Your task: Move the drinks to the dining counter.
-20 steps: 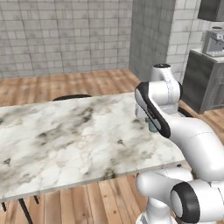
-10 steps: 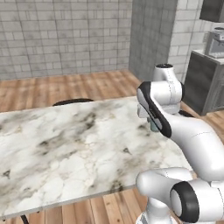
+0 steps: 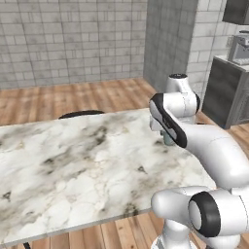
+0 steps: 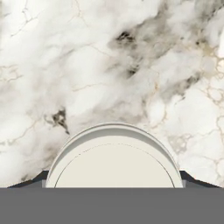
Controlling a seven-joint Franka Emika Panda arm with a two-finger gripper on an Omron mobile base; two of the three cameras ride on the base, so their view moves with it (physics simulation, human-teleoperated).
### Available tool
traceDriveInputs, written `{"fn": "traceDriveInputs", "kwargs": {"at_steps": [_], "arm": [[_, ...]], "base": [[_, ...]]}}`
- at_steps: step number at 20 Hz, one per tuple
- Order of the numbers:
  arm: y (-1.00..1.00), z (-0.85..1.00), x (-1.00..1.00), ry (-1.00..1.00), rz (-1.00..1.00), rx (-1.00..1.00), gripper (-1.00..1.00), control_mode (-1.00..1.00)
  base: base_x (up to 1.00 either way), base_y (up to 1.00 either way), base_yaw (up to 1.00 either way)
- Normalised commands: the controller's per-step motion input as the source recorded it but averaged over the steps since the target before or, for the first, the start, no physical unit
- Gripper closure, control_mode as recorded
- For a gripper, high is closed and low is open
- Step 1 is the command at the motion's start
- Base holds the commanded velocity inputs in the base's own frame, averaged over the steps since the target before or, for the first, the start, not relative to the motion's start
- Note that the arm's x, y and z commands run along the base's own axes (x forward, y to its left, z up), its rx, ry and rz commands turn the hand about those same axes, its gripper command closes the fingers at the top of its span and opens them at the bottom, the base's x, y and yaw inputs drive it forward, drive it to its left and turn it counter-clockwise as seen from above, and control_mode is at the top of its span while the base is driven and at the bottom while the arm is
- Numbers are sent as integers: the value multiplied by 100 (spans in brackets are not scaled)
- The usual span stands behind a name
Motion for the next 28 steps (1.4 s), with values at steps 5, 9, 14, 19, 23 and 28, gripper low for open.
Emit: {"fn": "traceDriveInputs", "kwargs": {"at_steps": [5, 9, 14, 19, 23, 28], "arm": [[21, -50, 79, 0, 0, 0, 100, -100], [34, -52, 74, 0, 0, 0, 100, -100], [24, -53, 62, 0, 0, 1, 100, -100], [19, -48, 50, 4, 0, 8, 100, -100], [6, -44, 34, 1, 0, 6, 100, -100], [15, -28, 26, 0, 0, 1, 100, -100]], "base": [[0, 0, 0], [0, 0, 0], [0, 0, 0], [0, 0, 0], [0, 0, 0], [0, 0, 0]]}}
